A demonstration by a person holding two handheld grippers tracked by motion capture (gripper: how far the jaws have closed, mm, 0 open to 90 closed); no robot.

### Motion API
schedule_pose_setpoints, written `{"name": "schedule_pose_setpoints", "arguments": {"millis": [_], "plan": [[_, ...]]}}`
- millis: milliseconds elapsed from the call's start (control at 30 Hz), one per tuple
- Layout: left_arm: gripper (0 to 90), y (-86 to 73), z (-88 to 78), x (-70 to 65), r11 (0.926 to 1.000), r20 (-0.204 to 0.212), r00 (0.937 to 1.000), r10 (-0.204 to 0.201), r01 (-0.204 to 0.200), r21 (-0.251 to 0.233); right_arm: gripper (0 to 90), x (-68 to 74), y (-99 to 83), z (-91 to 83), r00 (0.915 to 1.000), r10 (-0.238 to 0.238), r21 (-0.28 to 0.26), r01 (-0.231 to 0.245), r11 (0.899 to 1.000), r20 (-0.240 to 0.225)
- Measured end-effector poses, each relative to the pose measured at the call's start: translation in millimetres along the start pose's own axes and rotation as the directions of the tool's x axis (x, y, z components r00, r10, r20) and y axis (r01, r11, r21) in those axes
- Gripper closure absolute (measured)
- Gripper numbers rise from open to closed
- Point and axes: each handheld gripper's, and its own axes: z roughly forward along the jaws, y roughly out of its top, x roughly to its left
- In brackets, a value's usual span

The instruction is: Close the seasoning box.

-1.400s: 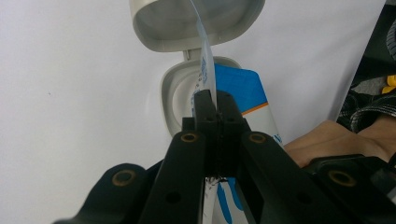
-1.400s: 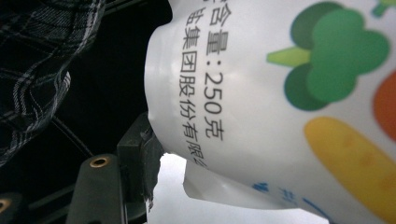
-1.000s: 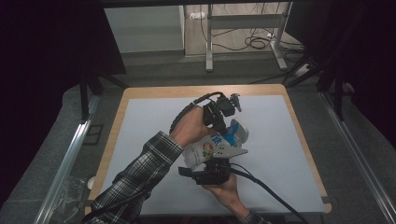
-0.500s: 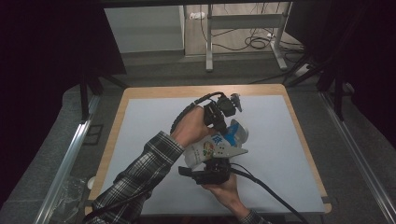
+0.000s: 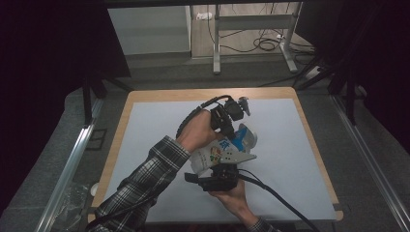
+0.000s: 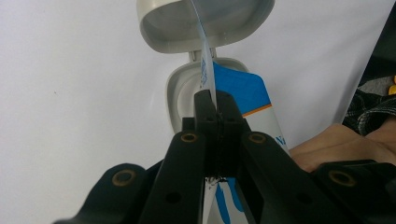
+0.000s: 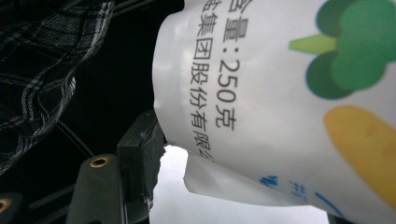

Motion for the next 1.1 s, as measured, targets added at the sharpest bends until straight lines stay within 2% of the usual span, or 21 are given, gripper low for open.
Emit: {"name": "schedule_pose_setpoints", "arguments": {"millis": [1100], "plan": [[90.0, 2.3, 1.0, 0.2, 1.0000, 0.001, 1.0000, -0.002, 0.002, 0.008, 37.1, 0.8, 1.1, -0.5, 1.0000, -0.007, -0.009, 0.007, 1.000, -0.002]]}}
